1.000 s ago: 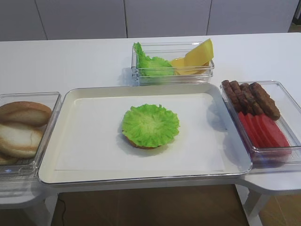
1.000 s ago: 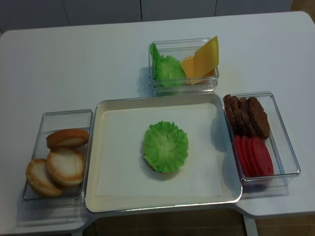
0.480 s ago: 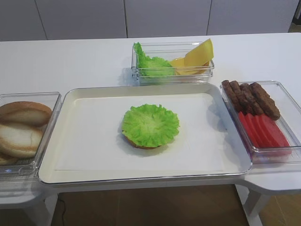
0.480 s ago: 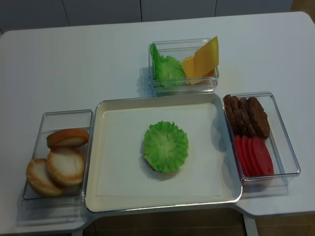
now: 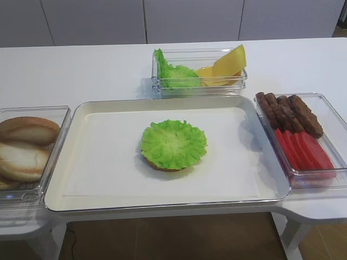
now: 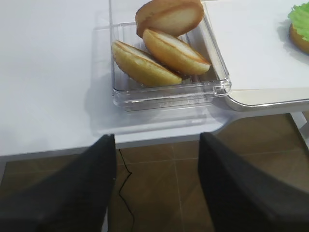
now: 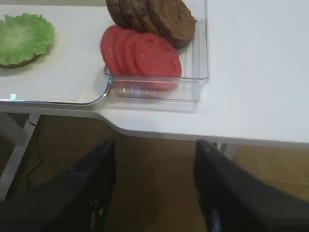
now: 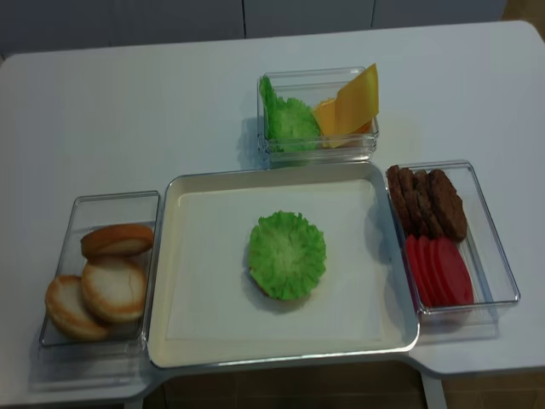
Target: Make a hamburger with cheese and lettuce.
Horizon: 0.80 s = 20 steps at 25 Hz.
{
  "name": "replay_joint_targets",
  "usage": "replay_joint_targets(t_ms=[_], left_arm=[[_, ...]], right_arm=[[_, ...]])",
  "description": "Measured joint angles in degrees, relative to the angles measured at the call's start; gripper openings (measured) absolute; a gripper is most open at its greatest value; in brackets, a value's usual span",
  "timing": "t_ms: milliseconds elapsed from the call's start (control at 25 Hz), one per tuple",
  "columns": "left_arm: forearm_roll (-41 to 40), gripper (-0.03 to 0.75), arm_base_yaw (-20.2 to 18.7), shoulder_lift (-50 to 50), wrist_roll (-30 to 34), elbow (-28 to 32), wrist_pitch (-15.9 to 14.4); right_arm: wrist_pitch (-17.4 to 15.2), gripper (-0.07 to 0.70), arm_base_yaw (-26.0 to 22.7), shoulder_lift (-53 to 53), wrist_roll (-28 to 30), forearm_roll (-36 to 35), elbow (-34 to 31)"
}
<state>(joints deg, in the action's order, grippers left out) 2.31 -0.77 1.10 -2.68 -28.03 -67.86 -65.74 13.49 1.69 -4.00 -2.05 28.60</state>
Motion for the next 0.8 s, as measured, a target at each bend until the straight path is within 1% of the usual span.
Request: replay_joint_targets(t_ms=[160,800], left_arm=[[0.00,0.405,0.00,0.00,0.00,0.00,0.00],[0.00,0.405,0.00,0.00,0.00,0.00,0.00]], right_arm=[[1.00,0.394,0.00,0.00,0.24,-0.72,-0.70],[1.00,0.394,0.00,0.00,0.28,-0.80,-0.70]])
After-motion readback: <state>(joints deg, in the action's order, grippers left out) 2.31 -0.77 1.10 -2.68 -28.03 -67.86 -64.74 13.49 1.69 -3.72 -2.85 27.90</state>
